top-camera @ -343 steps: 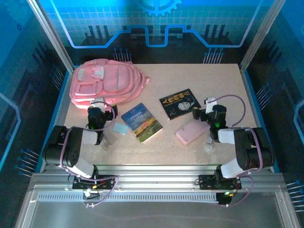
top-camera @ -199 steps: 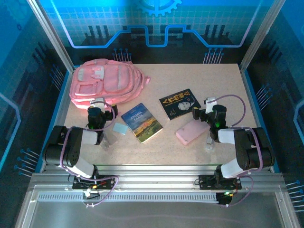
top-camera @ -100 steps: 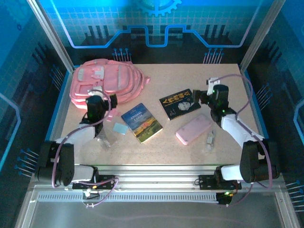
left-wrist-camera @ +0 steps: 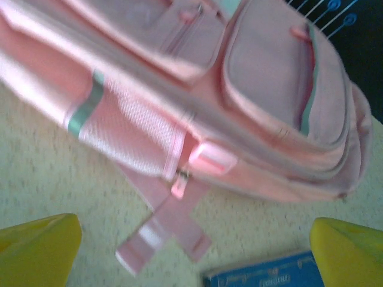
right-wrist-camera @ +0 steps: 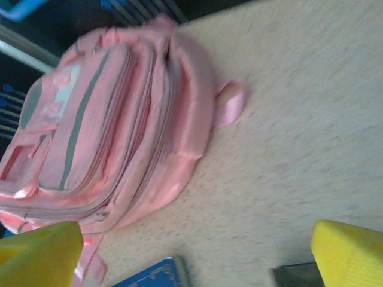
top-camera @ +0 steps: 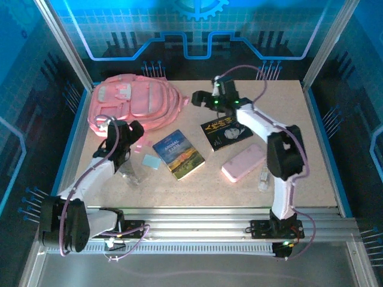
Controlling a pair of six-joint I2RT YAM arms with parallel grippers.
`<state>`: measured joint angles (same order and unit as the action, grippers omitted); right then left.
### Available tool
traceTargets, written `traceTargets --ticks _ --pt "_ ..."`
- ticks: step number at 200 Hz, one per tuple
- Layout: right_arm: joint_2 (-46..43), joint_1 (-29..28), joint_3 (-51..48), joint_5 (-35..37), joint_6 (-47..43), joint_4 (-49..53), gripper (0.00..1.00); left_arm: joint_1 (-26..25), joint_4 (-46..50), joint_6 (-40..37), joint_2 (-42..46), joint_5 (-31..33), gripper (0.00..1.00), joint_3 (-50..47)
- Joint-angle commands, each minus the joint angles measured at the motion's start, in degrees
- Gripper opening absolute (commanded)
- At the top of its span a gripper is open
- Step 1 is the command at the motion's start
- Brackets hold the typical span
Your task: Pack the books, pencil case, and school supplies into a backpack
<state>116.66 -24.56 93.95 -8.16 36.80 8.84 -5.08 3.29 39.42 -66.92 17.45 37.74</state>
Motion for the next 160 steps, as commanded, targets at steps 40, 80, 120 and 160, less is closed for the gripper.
traceTargets --ticks 40,80,120,160 --pt "20.0 -7.0 18.8 -7.7 12.9 -0.4 0.85 -1.1 7.4 6.2 8.7 -5.0 0.99 -6.4" --pt "27.6 -5.9 27.6 -7.6 18.2 0.6 0.24 -1.1 7.2 5.6 9.6 -3.9 0.99 -6.6" --pt "21.9 -3.1 25.2 -11.0 19.0 -3.0 0.0 -0.9 1.6 4.3 4.7 -0.4 0.99 -5.3" --pt "7.2 -0.5 13.3 -13.6 17.3 -6.6 0.0 -0.5 -9.9 -0.3 -8.7 6.6 0.99 1.4"
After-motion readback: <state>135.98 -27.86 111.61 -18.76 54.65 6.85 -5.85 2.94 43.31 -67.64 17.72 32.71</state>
